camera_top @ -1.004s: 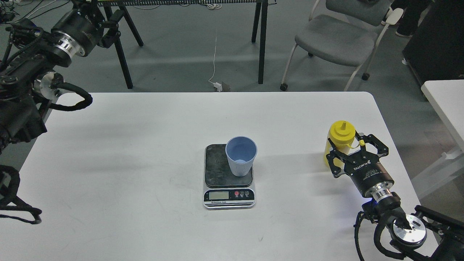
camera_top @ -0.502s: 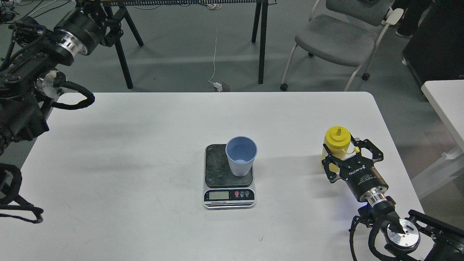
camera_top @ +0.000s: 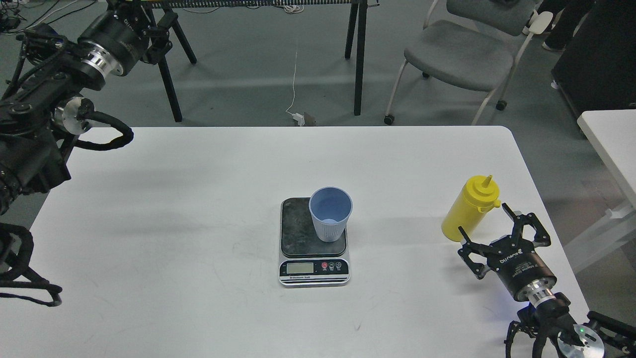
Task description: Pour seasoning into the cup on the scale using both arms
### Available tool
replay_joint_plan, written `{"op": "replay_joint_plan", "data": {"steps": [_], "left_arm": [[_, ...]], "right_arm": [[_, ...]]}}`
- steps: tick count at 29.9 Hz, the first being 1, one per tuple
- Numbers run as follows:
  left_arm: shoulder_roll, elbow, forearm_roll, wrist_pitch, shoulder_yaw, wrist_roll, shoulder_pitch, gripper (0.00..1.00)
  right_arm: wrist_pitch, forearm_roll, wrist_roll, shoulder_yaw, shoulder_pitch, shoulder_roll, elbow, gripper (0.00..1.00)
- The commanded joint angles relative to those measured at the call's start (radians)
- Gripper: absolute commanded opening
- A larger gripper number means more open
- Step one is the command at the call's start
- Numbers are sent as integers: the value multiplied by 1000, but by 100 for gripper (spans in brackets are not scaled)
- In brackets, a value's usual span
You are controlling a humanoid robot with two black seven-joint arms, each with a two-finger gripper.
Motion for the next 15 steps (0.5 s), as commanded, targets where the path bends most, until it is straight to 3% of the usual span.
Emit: {"op": "replay_joint_plan", "data": {"steps": [1, 8, 13, 14, 15], "left_arm": [[-1, 0, 0, 0, -1, 0, 1, 99], [-6, 0, -2, 0, -20, 0, 1, 99], [-7, 0, -2, 0, -33, 0, -2, 99], [-7, 0, -2, 0, -37, 0, -2, 99], [-7, 0, -2, 0, -38, 0, -2, 99]], "right_arm": [[0, -12, 0, 6, -56, -85, -8, 99], [0, -12, 0, 66, -21, -295, -150, 99], [0, -53, 0, 94, 229, -348, -414, 99], [0, -105, -28, 77, 310, -337, -469, 99], [0, -172, -89, 51, 390, -323, -514, 99]]}}
